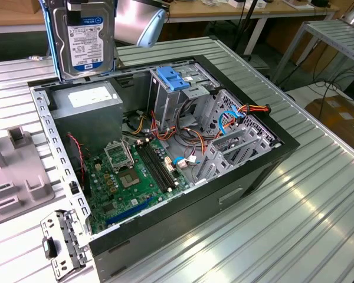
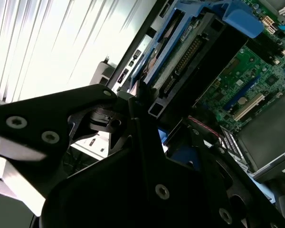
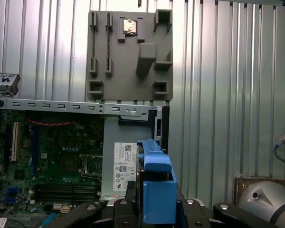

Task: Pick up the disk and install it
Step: 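Pick up the disk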

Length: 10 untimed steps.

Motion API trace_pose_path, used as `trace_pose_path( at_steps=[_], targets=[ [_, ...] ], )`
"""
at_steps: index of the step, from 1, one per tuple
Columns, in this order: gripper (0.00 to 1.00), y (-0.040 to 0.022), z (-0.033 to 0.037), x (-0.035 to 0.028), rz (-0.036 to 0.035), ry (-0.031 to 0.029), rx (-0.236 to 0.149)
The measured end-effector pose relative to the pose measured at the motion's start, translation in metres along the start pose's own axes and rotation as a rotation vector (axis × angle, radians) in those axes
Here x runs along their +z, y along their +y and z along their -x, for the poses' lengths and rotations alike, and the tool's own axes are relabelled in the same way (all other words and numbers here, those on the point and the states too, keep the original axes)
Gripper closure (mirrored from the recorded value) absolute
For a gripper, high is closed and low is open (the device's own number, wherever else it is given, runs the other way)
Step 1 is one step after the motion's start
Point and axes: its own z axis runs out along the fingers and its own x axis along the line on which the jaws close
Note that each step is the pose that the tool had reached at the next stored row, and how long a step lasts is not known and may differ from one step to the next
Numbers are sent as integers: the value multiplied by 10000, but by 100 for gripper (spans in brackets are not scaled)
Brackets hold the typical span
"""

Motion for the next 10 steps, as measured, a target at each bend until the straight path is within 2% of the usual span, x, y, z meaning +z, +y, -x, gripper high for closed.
trace_pose_path(
  at_steps=[10],
  targets=[
    [63, 0, -82, -4, 0, 0, 0]
  ],
)
